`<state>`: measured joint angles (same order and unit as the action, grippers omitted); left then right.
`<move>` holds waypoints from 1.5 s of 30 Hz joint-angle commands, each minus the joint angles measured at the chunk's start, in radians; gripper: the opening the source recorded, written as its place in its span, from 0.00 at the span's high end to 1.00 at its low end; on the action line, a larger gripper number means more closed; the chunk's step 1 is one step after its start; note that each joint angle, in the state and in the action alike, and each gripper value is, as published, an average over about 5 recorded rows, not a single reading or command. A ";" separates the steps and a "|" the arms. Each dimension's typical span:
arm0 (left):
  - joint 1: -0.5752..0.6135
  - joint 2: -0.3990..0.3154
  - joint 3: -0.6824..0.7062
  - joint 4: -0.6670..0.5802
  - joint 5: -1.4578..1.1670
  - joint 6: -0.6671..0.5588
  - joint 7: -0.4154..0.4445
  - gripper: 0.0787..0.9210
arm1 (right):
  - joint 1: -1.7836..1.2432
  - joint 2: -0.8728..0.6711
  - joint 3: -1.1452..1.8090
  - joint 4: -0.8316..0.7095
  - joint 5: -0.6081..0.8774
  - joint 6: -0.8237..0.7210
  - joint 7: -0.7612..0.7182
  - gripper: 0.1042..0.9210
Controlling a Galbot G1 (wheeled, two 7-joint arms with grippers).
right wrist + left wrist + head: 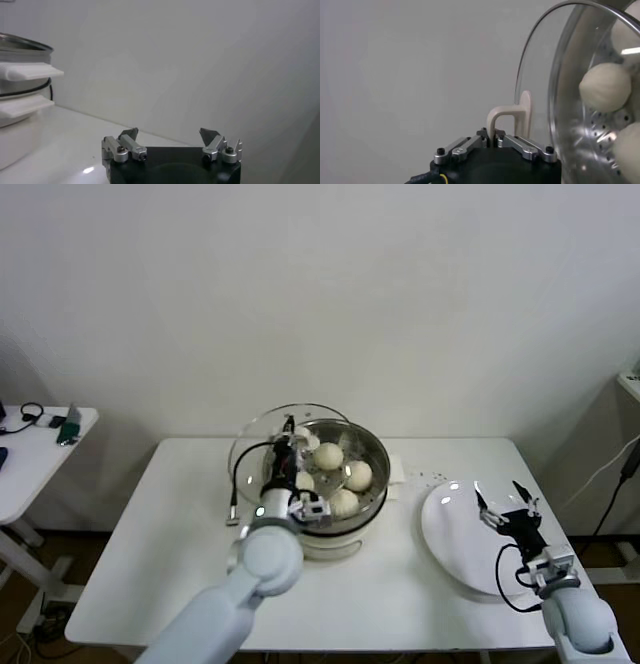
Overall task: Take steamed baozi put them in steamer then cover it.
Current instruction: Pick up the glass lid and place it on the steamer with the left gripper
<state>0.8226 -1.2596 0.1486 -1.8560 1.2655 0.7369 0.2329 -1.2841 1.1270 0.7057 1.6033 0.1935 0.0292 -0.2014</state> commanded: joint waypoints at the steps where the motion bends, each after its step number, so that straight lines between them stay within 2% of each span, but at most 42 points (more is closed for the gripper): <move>1: -0.030 -0.182 0.044 0.147 0.110 0.049 0.033 0.92 | -0.014 0.000 0.041 -0.001 0.000 0.008 -0.003 0.12; 8: -0.025 -0.214 0.045 0.176 0.128 0.049 0.025 0.92 | -0.018 -0.001 0.058 -0.005 0.002 0.014 -0.007 0.12; 45: -0.017 -0.190 0.067 0.219 0.182 0.034 0.020 0.92 | -0.010 0.026 0.069 -0.034 0.001 0.037 -0.026 0.12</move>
<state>0.8032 -1.4478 0.2113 -1.6454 1.4416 0.7363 0.2512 -1.2932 1.1535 0.7732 1.5709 0.1947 0.0657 -0.2262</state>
